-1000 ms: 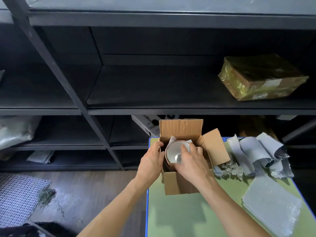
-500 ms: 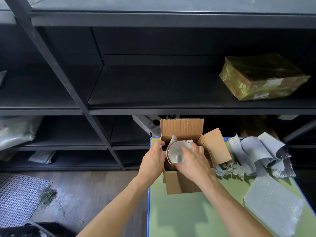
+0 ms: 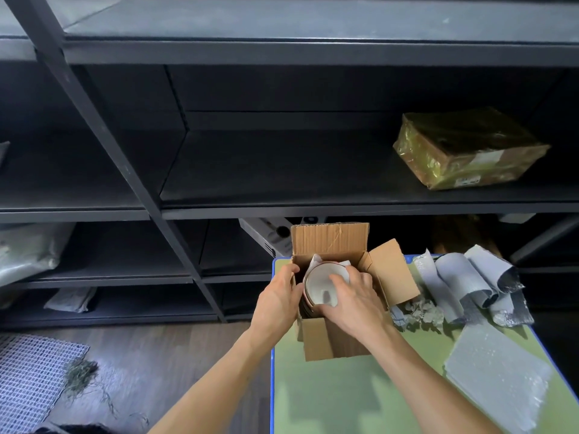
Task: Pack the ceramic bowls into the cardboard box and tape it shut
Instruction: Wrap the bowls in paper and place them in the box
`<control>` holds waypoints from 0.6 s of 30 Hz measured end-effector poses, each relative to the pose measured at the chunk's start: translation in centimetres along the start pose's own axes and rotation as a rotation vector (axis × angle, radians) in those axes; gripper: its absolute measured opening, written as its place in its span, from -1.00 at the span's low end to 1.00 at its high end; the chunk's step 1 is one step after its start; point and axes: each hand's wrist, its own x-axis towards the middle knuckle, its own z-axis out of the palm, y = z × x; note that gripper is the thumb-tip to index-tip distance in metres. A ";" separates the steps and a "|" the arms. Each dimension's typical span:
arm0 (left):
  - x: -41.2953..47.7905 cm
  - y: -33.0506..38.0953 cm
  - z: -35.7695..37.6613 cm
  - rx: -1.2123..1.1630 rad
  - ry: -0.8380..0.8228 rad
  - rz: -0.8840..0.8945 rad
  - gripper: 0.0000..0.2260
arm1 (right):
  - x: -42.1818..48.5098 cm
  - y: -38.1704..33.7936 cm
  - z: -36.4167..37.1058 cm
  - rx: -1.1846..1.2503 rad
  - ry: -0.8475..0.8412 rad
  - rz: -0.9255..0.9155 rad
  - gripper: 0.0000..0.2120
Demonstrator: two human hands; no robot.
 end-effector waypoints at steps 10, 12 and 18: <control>-1.6 -0.1 1.4 0.282 0.163 0.310 -0.80 | -3.1 2.5 -0.7 0.157 0.080 -0.044 -0.52; -1.8 0.5 1.9 0.277 0.174 0.354 -0.80 | -3.9 3.3 -0.7 0.181 0.120 -0.080 -0.55; -2.8 2.3 4.1 0.239 0.195 0.536 -0.87 | -6.4 6.3 -1.2 0.281 0.221 -0.194 -0.71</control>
